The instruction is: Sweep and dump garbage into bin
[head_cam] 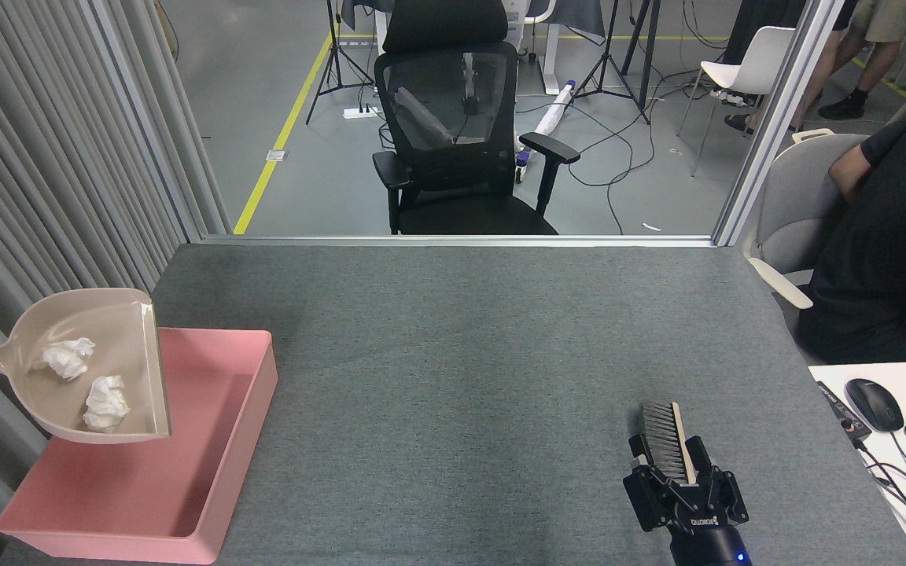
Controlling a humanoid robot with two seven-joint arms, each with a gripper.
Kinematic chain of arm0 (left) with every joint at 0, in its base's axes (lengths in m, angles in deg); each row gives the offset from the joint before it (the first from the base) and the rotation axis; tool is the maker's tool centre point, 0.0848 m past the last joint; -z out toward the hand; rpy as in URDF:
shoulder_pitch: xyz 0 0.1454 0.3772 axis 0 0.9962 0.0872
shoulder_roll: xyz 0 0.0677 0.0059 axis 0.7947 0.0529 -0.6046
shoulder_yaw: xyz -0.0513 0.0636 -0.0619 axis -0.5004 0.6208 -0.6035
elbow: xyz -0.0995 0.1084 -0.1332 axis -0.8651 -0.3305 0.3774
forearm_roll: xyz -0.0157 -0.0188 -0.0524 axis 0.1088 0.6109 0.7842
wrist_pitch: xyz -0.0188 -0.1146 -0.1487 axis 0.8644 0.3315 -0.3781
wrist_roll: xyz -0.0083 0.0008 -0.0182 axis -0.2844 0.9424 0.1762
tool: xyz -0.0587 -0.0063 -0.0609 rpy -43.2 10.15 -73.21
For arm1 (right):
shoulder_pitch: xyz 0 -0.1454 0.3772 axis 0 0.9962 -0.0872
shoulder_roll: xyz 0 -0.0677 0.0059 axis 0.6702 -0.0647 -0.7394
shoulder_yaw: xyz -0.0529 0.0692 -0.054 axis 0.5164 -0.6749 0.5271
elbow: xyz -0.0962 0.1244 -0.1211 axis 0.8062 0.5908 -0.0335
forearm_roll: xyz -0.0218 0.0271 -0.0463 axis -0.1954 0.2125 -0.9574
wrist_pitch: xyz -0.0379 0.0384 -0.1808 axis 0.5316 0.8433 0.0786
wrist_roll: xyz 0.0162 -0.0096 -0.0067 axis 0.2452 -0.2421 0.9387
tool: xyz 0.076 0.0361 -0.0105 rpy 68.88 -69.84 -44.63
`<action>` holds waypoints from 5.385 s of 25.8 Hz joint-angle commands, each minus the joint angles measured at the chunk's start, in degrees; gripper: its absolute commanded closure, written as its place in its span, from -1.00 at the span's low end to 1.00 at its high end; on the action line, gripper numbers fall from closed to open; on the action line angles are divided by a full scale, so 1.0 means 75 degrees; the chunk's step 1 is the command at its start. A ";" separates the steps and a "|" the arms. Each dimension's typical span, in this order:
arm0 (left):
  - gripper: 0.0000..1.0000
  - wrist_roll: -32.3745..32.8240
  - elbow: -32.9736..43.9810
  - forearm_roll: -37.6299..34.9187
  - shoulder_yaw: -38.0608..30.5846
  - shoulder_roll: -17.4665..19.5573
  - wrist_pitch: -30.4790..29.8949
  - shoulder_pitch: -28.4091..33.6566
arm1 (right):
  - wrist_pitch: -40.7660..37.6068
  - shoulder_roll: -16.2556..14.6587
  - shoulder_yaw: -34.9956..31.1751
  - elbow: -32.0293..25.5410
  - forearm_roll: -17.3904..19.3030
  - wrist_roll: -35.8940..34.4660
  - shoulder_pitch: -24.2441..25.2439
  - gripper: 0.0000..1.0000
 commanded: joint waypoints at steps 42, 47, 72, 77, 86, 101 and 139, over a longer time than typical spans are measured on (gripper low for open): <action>0.63 0.0348 0.4743 0.1853 0.2274 -0.2607 0.4572 0.0246 | 0.0150 -0.0188 -0.0101 -0.0023 0.0047 0.0004 -0.0012 -0.93; 0.63 0.0313 0.4673 0.0868 0.2708 -0.3768 0.4103 0.0574 | 0.0162 -0.0164 -0.0112 -0.0023 0.0059 0.0004 0.0012 -0.93; 0.55 -0.0414 0.1790 -0.1780 0.2732 -0.5315 0.2005 0.0422 | 0.0303 -0.0152 -0.0112 -0.0082 0.0059 0.0004 0.0023 -0.93; 0.55 -0.0460 0.1216 -0.1815 0.2720 -0.5338 0.1841 0.0129 | 0.0315 -0.0176 -0.0112 -0.0094 0.0059 0.0004 0.0070 -0.93; 0.47 -0.0578 0.0606 -0.1839 0.2568 -0.5326 0.1818 -0.0363 | 0.0326 -0.0152 -0.0124 -0.0117 0.0059 0.0004 0.0070 -0.93; -0.37 -0.0707 0.0313 -0.1851 0.2614 -0.5209 0.1923 -0.0340 | 0.0303 -0.0176 -0.0276 -0.0117 0.0070 0.0004 0.0094 -0.93; -0.98 -0.0543 0.5165 -0.4370 0.2673 -0.4037 0.0681 0.2273 | 0.1779 0.0012 0.0064 -0.0434 -0.1148 0.1328 -0.1043 -0.94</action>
